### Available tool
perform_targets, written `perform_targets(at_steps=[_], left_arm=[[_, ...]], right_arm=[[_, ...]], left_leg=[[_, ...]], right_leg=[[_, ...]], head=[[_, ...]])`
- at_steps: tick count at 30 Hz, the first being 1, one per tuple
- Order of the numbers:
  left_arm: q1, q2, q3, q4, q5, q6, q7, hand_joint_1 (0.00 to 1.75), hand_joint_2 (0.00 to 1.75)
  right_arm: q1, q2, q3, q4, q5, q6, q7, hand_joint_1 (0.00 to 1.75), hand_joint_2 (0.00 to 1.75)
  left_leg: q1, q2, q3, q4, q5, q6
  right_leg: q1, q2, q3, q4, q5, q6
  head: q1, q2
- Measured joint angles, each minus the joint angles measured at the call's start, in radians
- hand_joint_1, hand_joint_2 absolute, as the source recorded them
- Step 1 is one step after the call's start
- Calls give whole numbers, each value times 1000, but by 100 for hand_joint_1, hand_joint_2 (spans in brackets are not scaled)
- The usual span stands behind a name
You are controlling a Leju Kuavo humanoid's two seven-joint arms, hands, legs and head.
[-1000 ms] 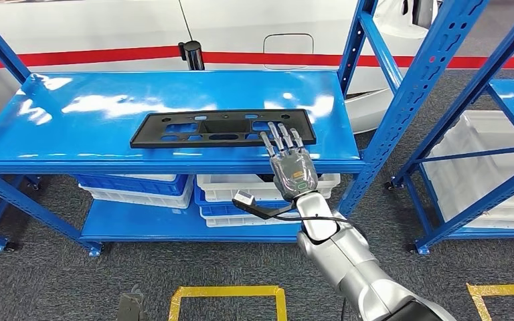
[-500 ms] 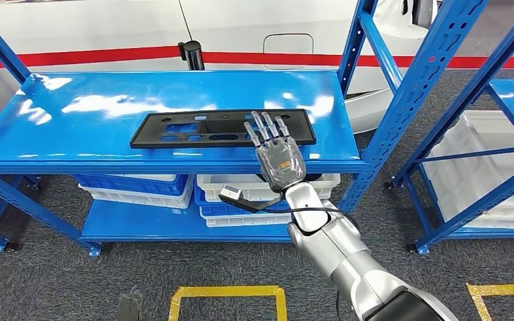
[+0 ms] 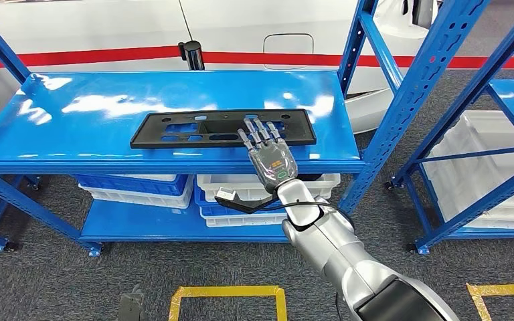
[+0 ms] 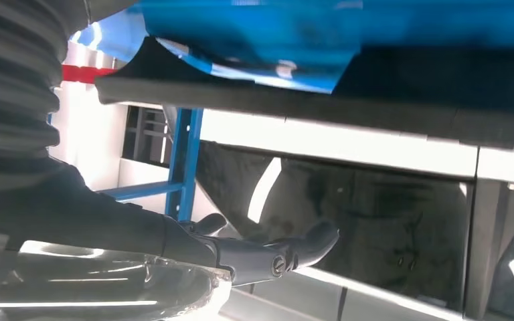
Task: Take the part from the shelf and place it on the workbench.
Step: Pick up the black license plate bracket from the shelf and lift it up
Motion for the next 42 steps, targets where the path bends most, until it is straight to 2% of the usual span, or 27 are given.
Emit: perform_targets(at_steps=[23, 42], left_arm=[[0, -4, 0, -2, 11, 0, 0, 0, 0], [0, -9, -1, -2, 15, 0, 0, 0, 0]], right_arm=[[-47, 11, 2, 92, 2, 48, 37, 0, 175], [-127, 12, 7, 115, 2, 89, 54, 0, 175]], left_leg=[[0, 0, 0, 0, 0, 0], [0, 0, 0, 0, 0, 0]], right_leg=[[0, 0, 0, 0, 0, 0], [0, 0, 0, 0, 0, 0]], head=[[0, 0], [0, 0]])
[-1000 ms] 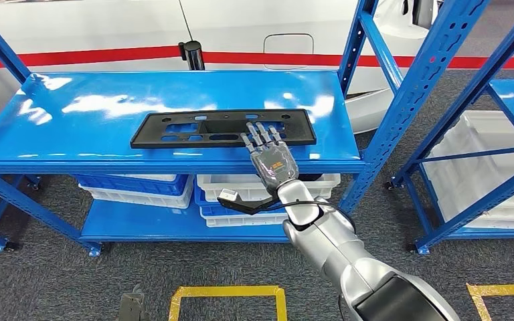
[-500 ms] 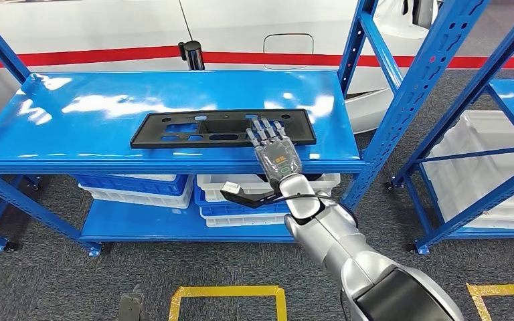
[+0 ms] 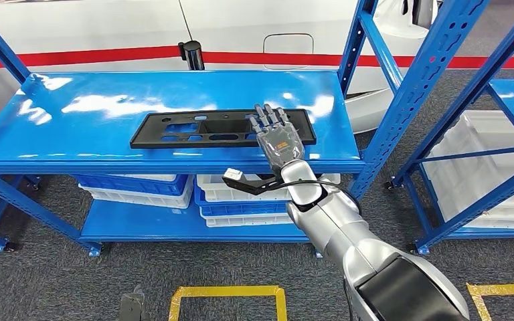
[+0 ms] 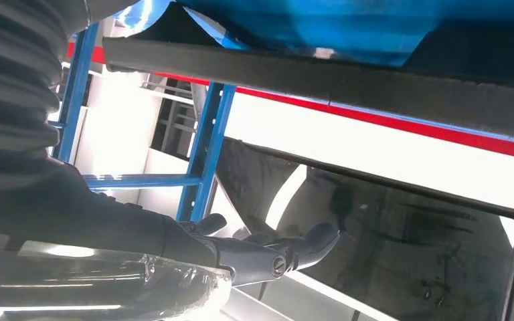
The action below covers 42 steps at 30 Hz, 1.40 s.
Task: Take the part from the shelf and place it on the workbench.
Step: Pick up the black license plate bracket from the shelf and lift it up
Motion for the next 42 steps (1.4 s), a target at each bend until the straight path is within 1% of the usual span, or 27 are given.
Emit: perform_targets(at_steps=[4, 11, 21, 42], left_arm=[[0, 0, 0, 0, 2, 0, 0, 0, 0], [0, -1, 0, 0, 4, 0, 0, 0, 0], [1, -3, -1, 0, 7, 0, 0, 0, 0], [7, -6, -15, -1, 13, 1, 0, 0, 0]], right_arm=[[-5, 0, 0, 1, 0, 3, -1, 0, 175], [-11, 4, 8, 14, 0, 48, -4, 0, 175], [-9, 2, 25, 36, 0, 84, 7, 0, 175], [-27, 1, 48, 44, 0, 92, 17, 0, 175]], left_leg=[[0, 0, 0, 0, 0, 0], [0, 0, 0, 0, 0, 0], [0, 0, 0, 0, 0, 0], [0, 0, 0, 0, 0, 0]], right_leg=[[0, 0, 0, 0, 0, 0], [0, 0, 0, 0, 0, 0], [0, 0, 0, 0, 0, 0], [0, 0, 0, 0, 0, 0]], head=[[0, 0], [0, 0], [0, 0], [0, 0]])
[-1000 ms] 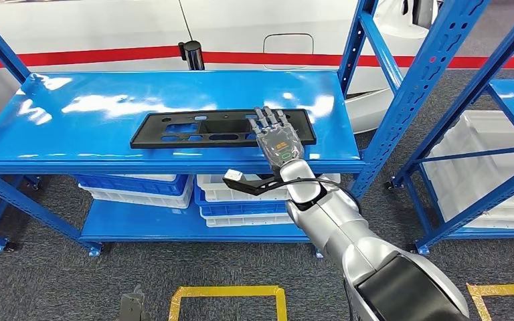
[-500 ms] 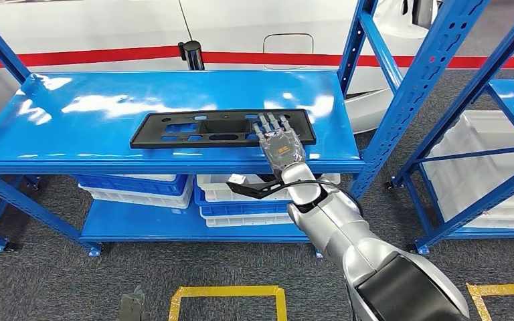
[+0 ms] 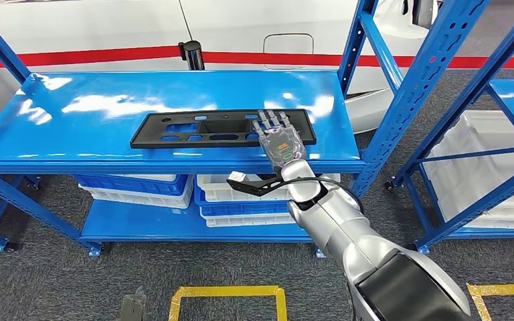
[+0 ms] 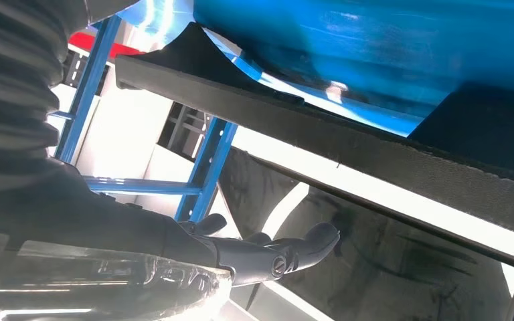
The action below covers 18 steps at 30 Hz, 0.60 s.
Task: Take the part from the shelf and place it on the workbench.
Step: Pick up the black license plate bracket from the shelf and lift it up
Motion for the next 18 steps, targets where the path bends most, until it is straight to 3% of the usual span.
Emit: perform_targets(at_steps=[18], left_arm=[[1, -2, -1, -4, 1, 0, 0, 0, 0]], right_arm=[[-6, -1, 1, 0, 0, -1, -1, 0, 175]], left_leg=[[0, 0, 0, 0, 0, 0]], right_leg=[[0, 0, 0, 0, 0, 0]], head=[[0, 0]])
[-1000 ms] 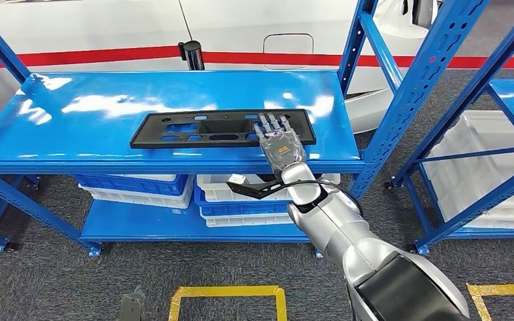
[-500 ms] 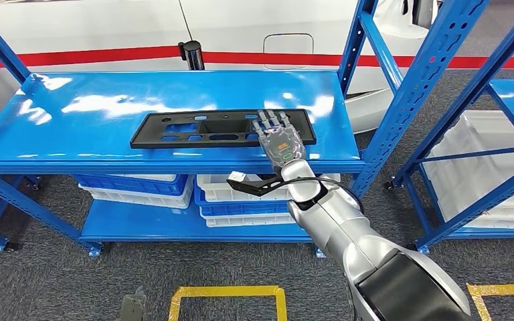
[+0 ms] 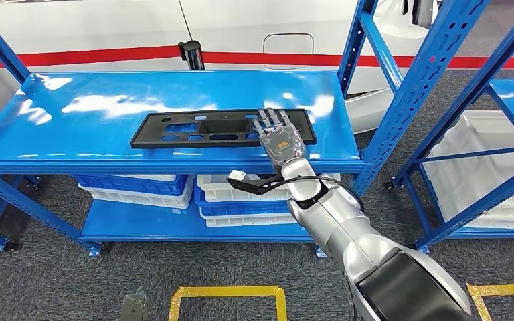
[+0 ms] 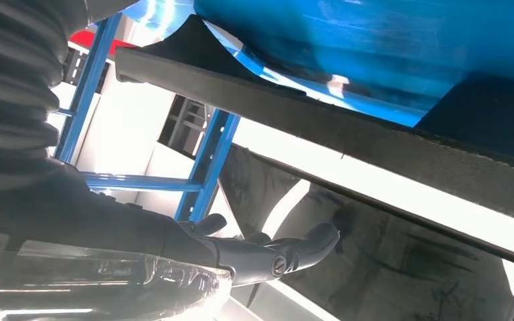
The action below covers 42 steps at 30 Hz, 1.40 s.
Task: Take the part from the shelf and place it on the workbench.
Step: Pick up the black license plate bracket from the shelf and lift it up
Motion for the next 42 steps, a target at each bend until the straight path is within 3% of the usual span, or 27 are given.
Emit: perform_targets(at_steps=[9, 16, 20, 22, 23, 25, 26, 27, 28, 30, 31, 32, 34, 36, 37, 39, 41, 42], left_arm=[[-9, 0, 2, 29, -1, -5, 35, 0, 0], [-17, 4, -4, 41, -25, 3, 46, 0, 0], [-20, 5, -8, 43, -30, 3, 47, 0, 0], [-22, 3, -9, 44, -31, 3, 48, 0, 0], [-23, 2, -9, 45, -31, 3, 48, 0, 0], [-24, 2, -9, 46, -31, 2, 50, 0, 0], [-23, 1, -9, 47, -31, 1, 51, 0, 0], [-23, 1, -10, 48, -31, 1, 52, 0, 0], [-23, 1, -10, 50, -31, 0, 53, 0, 0], [-23, 0, -10, 51, -31, -1, 54, 0, 0], [-23, 1, -10, 51, -31, -1, 55, 0, 0], [-24, 1, -10, 51, -31, -1, 54, 0, 0], [-25, 2, -11, 52, -31, -1, 54, 0, 0], [-25, 2, -11, 52, -31, -1, 54, 0, 0], [-27, 2, -12, 52, -31, -1, 54, 0, 0], [-30, 3, -13, 52, -31, -1, 54, 0, 0], [-29, 3, -14, 54, -31, -1, 54, 0, 0], [-27, 3, -14, 55, -31, -1, 54, 0, 0]], right_arm=[[0, 0, 1, 0, 0, 2, 1, 0, 175], [0, 3, 4, 5, 0, 2, 5, 0, 175], [0, 2, 7, 6, 0, 2, 7, 0, 175], [-3, 2, 7, 6, 0, 2, 9, 0, 175], [-4, 1, 7, 6, 0, 2, 9, 0, 175], [-4, 1, 8, 7, 0, 2, 9, 0, 175], [-1, 0, 8, 8, 0, 2, 9, 0, 175], [1, -1, 9, 9, 0, 2, 10, 0, 175], [3, -2, 9, 10, 0, 2, 10, 0, 175], [3, -5, 11, 12, 0, 2, 11, 0, 175], [3, -6, 12, 13, 0, 2, 11, 0, 175], [2, -7, 13, 14, 0, 2, 11, 0, 175], [1, -8, 15, 14, 1, 2, 11, 0, 175], [-3, -8, 16, 14, 0, 2, 12, 0, 175], [-6, -7, 16, 14, 0, 2, 12, 0, 175], [-8, -4, 17, 13, 0, 2, 12, 0, 175], [-3, -4, 17, 14, 0, 2, 12, 0, 175], [-1, -4, 18, 14, 0, 2, 12, 0, 175]], left_leg=[[0, 0, 0, 0, 0, 0], [-3, 0, -3, 7, -5, 8], [-5, 2, 0, -5, 4, 25], [1, 4, 12, -17, 11, 35], [4, 4, 16, -21, 12, 38], [6, 3, 19, -22, 6, 38], [8, 3, 22, -22, 2, 36], [11, 2, 27, -22, -2, 31], [16, 0, 35, -21, -8, 24], [28, -2, 56, -21, -26, 5], [32, -2, 66, -20, -36, -5], [34, -1, 71, -21, -45, -16], [34, 0, 80, -22, -55, -32], [37, 1, 78, 0, -49, -40], [39, 2, 60, 37, -42, -41], [37, 3, -25, 169, -45, -39], [27, 3, -133, 288, -98, -34], [22, 3, -172, 312, -124, -30]], right_leg=[[0, 0, 0, 0, 0, 0], [-7, 0, 0, -1, 1, 2], [-4, 0, 1, 6, 13, 19], [-4, -1, -16, 36, -1, 22], [-6, -1, -41, 78, -21, 20], [-13, -2, -112, 212, -66, 23], [-18, -2, -146, 268, -78, 31], [-24, -3, -164, 289, -78, 43], [-31, -4, -160, 268, -60, 59], [-45, -9, -104, 132, 5, 93], [-47, -11, -77, 69, 22, 97], [-44, -14, -56, 30, 28, 89], [-36, -14, -48, 20, 10, 51], [-36, -9, -35, 24, 1, 23], [-37, -7, -25, 23, -6, 12], [-33, -4, -4, 19, -20, -6], [-24, -2, 18, 17, -37, -17], [-19, 0, 31, 16, -47, -19]], head=[[0, 0], [0, 0], [-1, 0], [2, 0], [5, 0], [9, 0], [9, 0], [9, 0], [10, 0], [12, 0], [15, 0], [17, 0], [17, 0], [11, 0], [9, 0], [4, 0], [0, 0], [0, 0]])
